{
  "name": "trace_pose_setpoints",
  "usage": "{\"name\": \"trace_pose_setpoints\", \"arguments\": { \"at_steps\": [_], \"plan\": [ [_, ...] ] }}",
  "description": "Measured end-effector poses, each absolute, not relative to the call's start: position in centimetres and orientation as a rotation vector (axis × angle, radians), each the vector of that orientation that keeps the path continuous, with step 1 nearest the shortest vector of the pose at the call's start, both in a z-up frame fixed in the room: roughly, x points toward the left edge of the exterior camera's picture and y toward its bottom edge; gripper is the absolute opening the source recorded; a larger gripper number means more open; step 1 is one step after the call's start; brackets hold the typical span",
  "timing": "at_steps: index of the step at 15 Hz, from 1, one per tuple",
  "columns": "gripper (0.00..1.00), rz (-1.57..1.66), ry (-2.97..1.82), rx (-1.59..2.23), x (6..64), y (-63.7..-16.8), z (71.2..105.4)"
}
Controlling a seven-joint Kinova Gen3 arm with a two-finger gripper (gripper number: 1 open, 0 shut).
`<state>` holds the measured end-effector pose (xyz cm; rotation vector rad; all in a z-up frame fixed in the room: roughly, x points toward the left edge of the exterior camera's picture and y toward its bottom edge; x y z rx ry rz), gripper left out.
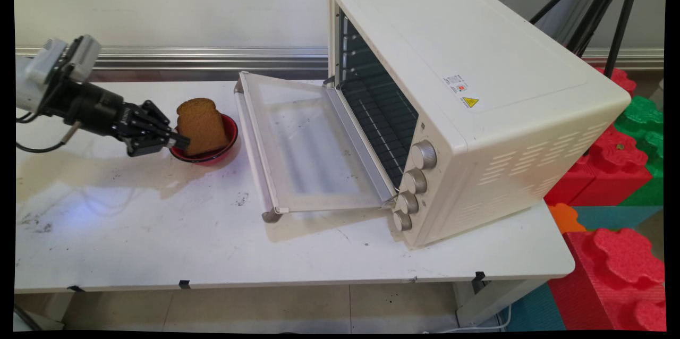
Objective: Close the oven
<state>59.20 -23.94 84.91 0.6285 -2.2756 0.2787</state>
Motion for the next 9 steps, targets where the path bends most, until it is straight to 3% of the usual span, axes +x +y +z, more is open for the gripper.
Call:
{"name": "trace_pose_setpoints", "arguments": {
  "at_steps": [9],
  "plan": [
    [0.00,0.263,-2.263,0.650,55.1,-26.9,81.1]
  ]
}}
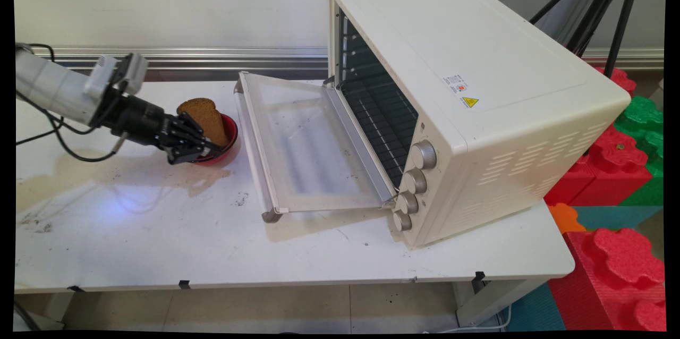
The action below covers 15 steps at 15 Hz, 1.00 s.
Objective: Close the oven
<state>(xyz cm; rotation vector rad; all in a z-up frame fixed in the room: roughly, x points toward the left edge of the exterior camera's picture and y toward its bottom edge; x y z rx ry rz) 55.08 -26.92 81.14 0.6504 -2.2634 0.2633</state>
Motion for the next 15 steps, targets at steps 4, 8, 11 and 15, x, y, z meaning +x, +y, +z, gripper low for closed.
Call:
{"name": "trace_pose_setpoints", "arguments": {
  "at_steps": [4,8,11,15],
  "plan": [
    [0.00,0.271,-2.253,0.668,53.7,-28.0,79.8],
    [0.00,0.281,-2.238,0.677,52.8,-28.7,78.8],
    [0.00,0.290,-2.229,0.678,52.4,-28.9,78.5],
    [0.00,0.309,-2.204,0.665,51.8,-29.3,78.4]
  ]
}}
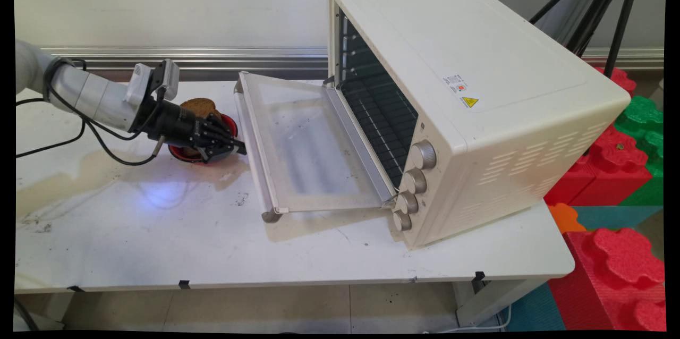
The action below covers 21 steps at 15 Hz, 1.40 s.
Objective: Close the oven
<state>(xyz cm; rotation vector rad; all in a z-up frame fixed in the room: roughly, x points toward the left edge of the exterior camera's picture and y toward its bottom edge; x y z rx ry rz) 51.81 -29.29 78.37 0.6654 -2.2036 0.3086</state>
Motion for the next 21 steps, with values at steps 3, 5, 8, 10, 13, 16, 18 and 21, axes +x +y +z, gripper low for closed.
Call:
{"name": "trace_pose_setpoints", "arguments": {
  "at_steps": [3,5,8,10,13,16,18,21],
  "plan": [
    [0.00,0.326,-2.184,0.648,51.6,-29.4,78.6],
    [0.00,0.336,-2.173,0.639,51.6,-29.4,78.8],
    [0.00,0.358,-2.151,0.617,51.5,-29.4,79.6],
    [0.00,0.378,-2.129,0.597,51.4,-29.5,80.6],
    [0.00,0.403,-2.096,0.572,50.9,-29.9,82.0],
    [0.00,0.426,-2.060,0.557,50.3,-30.3,83.4],
    [0.00,0.439,-2.032,0.550,49.5,-30.9,84.5],
    [0.00,0.455,-1.994,0.547,48.1,-32.1,85.8]
  ]
}}
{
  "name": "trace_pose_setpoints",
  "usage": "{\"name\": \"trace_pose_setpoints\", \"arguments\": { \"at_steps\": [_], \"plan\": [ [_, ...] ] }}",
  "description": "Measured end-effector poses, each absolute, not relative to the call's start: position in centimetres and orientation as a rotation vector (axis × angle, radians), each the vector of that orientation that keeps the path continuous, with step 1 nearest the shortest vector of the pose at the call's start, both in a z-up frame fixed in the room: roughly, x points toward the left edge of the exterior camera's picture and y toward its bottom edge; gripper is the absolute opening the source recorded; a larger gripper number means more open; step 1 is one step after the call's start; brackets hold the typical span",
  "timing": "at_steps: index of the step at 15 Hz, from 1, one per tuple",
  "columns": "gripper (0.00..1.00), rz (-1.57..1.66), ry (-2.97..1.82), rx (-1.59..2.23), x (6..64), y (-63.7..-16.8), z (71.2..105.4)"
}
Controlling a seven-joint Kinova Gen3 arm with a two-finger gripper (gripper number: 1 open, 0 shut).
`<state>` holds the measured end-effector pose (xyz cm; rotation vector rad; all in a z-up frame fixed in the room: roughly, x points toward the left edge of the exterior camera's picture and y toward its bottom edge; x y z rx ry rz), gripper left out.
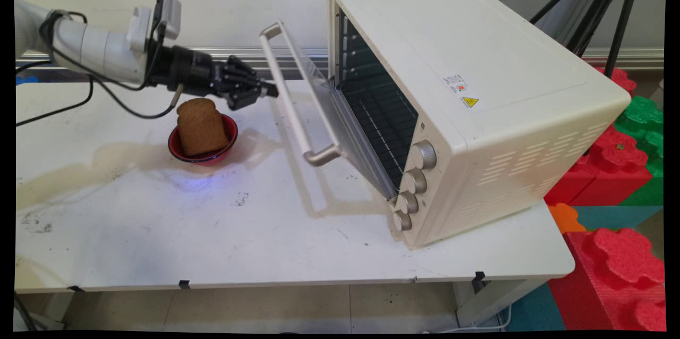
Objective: Close the oven
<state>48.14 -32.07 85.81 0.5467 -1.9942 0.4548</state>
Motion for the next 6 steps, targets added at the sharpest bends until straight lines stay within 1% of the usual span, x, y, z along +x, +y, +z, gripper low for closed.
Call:
{"name": "trace_pose_setpoints", "arguments": {
  "at_steps": [6],
  "plan": [
    [0.00,0.466,-1.958,0.535,45.8,-34.0,87.5]
  ]
}}
